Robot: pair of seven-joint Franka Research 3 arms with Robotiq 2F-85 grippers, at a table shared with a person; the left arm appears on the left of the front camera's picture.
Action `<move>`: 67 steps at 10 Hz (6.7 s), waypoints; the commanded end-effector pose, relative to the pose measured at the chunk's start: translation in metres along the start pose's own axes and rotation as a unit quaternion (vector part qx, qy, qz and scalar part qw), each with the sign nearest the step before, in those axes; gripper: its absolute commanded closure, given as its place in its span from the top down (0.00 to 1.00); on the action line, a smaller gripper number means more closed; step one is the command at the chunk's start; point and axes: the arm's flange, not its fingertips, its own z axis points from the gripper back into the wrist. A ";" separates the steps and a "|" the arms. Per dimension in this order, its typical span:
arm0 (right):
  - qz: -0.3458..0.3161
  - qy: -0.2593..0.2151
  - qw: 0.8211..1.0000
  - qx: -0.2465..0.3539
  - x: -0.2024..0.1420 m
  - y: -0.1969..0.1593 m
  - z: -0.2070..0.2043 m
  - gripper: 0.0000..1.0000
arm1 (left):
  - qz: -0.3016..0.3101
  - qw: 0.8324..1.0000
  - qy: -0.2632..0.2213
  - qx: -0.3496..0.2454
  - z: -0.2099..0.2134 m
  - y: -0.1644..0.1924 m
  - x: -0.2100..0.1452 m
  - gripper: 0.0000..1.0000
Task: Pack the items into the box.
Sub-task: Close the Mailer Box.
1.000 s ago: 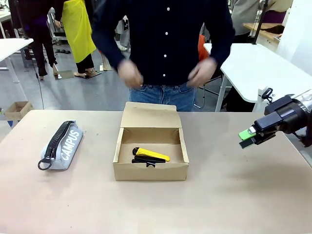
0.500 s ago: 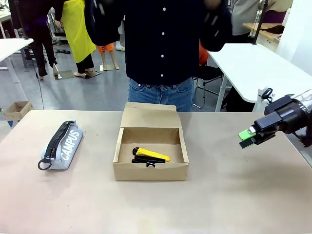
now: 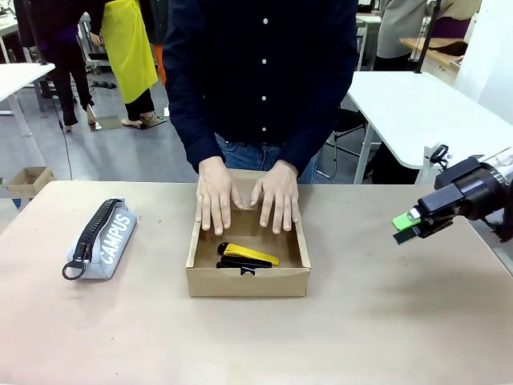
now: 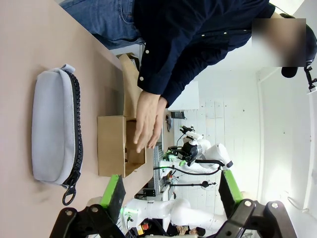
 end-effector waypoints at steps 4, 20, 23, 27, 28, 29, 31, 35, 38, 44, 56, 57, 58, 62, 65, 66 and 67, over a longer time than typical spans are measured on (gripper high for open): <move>-0.002 0.003 1.000 -0.007 -0.001 -0.002 0.002 1.00 | -0.005 1.000 0.000 -0.008 0.000 -0.002 -0.001 1.00; -0.094 -0.085 0.992 -0.016 0.119 0.030 -0.088 1.00 | -0.024 0.979 0.204 0.007 -0.272 0.020 -0.059 1.00; -0.068 -0.139 0.988 -0.032 0.108 0.051 -0.081 1.00 | -0.065 0.964 0.255 0.037 -0.283 0.023 -0.083 1.00; -0.186 -0.125 0.974 -0.016 0.149 0.012 -0.104 1.00 | -0.074 0.985 0.152 0.035 -0.332 0.019 -0.048 1.00; -0.209 -0.120 0.970 -0.013 0.158 -0.002 -0.112 1.00 | -0.073 0.984 0.154 0.052 -0.352 0.022 -0.035 1.00; -0.228 -0.109 0.967 -0.012 0.168 -0.018 -0.120 1.00 | -0.062 0.981 0.168 0.068 -0.369 0.025 -0.021 1.00; -0.254 -0.084 0.964 0.010 0.184 -0.046 -0.135 1.00 | -0.028 0.978 0.171 0.119 -0.390 0.040 0.009 1.00; -0.302 -0.058 0.951 0.018 0.201 -0.083 -0.151 1.00 | 0.002 0.978 0.160 0.137 -0.384 0.052 0.033 1.00; -0.306 -0.044 0.950 0.037 0.208 -0.092 -0.161 1.00 | 0.004 0.977 0.180 0.116 -0.395 0.062 0.039 1.00; -0.295 -0.027 0.952 0.074 0.208 -0.092 -0.166 1.00 | 0.005 0.971 0.235 0.054 -0.417 0.073 0.053 1.00; -0.046 -0.150 0.981 0.111 0.187 -0.042 -0.133 1.00 | -0.108 0.955 0.266 -0.068 -0.397 0.018 -0.003 1.00; -0.028 -0.152 0.982 0.111 0.185 -0.042 -0.135 1.00 | -0.107 0.960 0.249 -0.066 -0.398 0.020 -0.002 1.00; -0.080 -0.129 0.982 0.108 0.202 -0.046 -0.131 1.00 | -0.083 0.964 0.245 -0.054 -0.400 0.024 0.000 1.00; -0.080 -0.129 0.982 0.108 0.202 -0.046 -0.131 1.00 | -0.098 0.957 0.268 -0.058 -0.401 0.016 0.003 1.00; -0.071 -0.132 0.983 0.107 0.194 -0.048 -0.132 1.00 | -0.096 0.959 0.262 -0.057 -0.401 0.019 0.003 1.00; -0.053 -0.141 0.985 0.089 0.194 -0.045 -0.133 1.00 | -0.122 0.956 0.262 -0.045 -0.396 0.018 -0.004 1.00; -0.027 -0.175 0.981 0.075 0.189 -0.043 -0.135 1.00 | -0.164 0.950 0.259 -0.059 -0.390 0.016 -0.014 1.00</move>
